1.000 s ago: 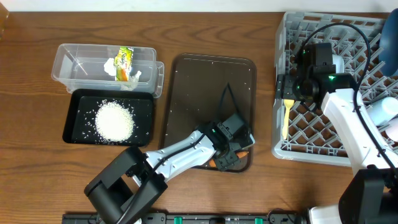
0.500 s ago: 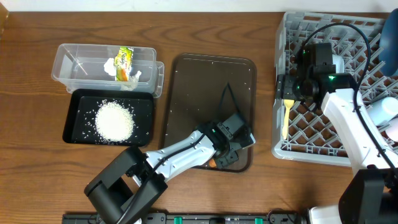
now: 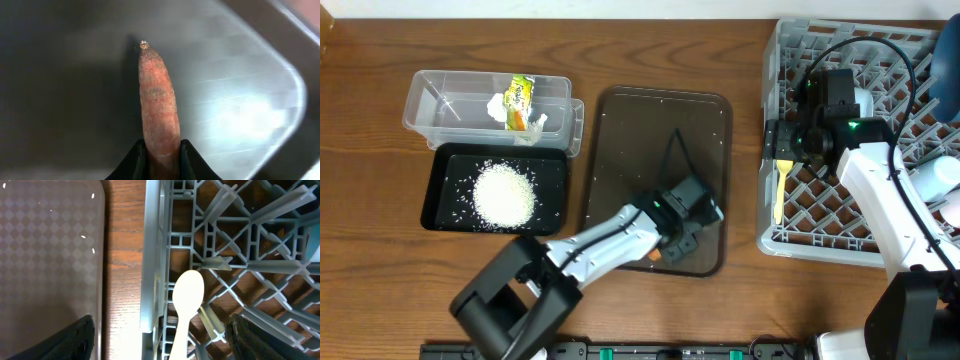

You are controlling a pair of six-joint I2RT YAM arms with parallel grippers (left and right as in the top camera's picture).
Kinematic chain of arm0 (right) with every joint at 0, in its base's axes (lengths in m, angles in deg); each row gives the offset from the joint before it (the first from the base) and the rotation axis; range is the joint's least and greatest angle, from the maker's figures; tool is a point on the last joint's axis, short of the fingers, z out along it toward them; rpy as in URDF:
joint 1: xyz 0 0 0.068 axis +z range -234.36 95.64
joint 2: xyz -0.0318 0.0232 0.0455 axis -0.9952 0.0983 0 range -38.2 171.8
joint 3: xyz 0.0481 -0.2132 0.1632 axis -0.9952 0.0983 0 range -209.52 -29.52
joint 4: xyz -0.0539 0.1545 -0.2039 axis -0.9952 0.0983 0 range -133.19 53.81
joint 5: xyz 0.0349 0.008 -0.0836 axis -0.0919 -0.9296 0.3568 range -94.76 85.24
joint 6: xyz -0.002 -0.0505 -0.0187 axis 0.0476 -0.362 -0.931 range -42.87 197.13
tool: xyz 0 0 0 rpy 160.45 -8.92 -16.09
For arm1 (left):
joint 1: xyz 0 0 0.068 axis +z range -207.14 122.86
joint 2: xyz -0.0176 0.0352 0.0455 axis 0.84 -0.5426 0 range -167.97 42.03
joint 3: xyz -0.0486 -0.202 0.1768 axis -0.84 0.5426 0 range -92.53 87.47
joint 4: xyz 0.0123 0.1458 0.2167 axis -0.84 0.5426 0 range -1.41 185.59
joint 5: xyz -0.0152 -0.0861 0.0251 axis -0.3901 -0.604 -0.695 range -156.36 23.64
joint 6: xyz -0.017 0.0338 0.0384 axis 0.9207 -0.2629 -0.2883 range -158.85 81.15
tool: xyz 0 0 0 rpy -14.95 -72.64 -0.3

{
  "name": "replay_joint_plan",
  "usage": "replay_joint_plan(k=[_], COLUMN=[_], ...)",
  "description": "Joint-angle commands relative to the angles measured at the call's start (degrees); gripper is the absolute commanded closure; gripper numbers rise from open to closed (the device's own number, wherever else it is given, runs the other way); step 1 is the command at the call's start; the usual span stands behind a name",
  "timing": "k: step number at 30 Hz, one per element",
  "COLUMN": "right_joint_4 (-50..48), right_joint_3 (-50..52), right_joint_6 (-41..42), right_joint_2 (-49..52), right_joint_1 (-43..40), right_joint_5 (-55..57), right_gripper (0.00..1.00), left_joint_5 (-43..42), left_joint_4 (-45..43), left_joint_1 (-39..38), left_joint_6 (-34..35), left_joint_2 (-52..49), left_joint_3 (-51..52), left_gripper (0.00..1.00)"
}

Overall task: Sort waste into correct bins and load items into the dishwasher rack
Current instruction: 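Carry carrot left and drop it onto the black tray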

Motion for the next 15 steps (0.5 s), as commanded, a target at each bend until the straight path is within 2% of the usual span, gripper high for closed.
replay_joint_plan(k=[1, 3, 9, 15], right_joint_4=[-0.11, -0.07, -0.13, -0.13], right_joint_3=[-0.28, -0.28, -0.28, -0.28], right_joint_6=[-0.66, -0.66, -0.66, -0.66], right_joint_2=[-0.28, -0.28, -0.28, -0.28], right_joint_1=[-0.28, -0.28, -0.28, -0.28], right_joint_5=[0.17, 0.17, 0.17, 0.17], right_gripper=[0.16, 0.17, 0.16, 0.16], left_joint_5=[2.47, 3.50, 3.74, 3.69], left_joint_4=[0.81, 1.73, 5.86, 7.54], left_joint_1=[4.02, 6.82, 18.64, 36.76], left_joint_6=[2.73, 5.07, 8.55, 16.17], left_joint_2=[5.51, 8.35, 17.44, 23.76], left_joint_3=[-0.74, -0.74, -0.74, -0.74], left_gripper=[0.81, 0.85, 0.85, 0.86])
